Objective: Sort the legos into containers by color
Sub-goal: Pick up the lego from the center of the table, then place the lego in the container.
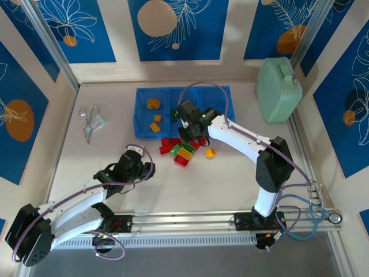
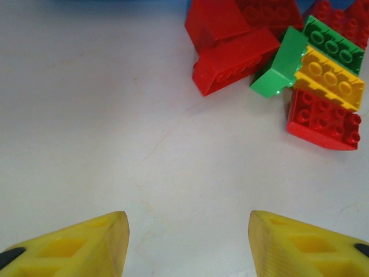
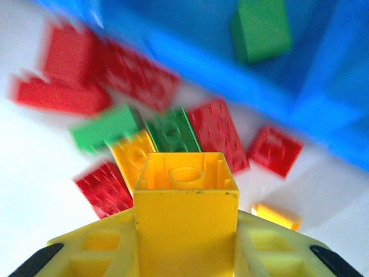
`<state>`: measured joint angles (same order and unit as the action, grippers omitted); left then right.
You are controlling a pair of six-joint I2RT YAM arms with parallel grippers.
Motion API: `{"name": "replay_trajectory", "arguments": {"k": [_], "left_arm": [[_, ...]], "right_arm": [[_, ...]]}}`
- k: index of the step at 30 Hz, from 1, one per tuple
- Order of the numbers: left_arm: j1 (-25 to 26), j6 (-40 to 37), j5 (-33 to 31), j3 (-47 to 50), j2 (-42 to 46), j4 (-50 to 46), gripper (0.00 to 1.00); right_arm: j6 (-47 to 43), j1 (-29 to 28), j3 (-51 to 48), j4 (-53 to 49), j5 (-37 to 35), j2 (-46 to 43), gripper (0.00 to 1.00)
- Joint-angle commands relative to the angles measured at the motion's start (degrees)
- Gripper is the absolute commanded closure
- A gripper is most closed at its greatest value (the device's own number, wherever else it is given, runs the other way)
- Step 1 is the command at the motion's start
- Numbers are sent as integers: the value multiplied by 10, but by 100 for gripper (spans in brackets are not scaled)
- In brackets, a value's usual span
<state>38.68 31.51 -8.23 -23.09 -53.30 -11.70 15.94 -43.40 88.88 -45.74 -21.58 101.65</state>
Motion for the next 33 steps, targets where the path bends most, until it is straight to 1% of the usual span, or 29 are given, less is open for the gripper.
{"name": "replay_trajectory", "arguments": {"k": [1, 7, 10, 14, 20, 22, 25, 29, 32, 33], "left_arm": [[11, 31, -10, 17, 15, -25, 43], [26, 60, -3, 42, 66, -53, 44], [37, 72, -9, 53, 92, -70, 44], [49, 79, -22, 61, 125, -92, 43], [54, 81, -22, 64, 143, -109, 43], [56, 81, -22, 64, 146, -111, 44], [62, 80, -24, 61, 150, -116, 44], [74, 74, -46, 43, 155, -139, 44], [80, 66, -56, 27, 154, -147, 44], [82, 65, -57, 22, 151, -146, 44]], "right_arm": [[-16, -4, 80, -9, 33, 38, 67], [-31, -7, 243, -28, 62, 152, 67], [-40, -10, 333, -49, 67, 212, 67], [-53, -16, 427, -63, 68, 284, 66], [-57, -21, 568, -108, 79, 386, 65], [-61, -25, 588, -109, 75, 404, 63], [-64, -27, 593, -101, 65, 414, 61], [-65, -29, 595, -97, 48, 414, 57], [-67, -29, 597, -98, 37, 409, 49], [-68, -30, 601, -100, 36, 407, 48]]}}
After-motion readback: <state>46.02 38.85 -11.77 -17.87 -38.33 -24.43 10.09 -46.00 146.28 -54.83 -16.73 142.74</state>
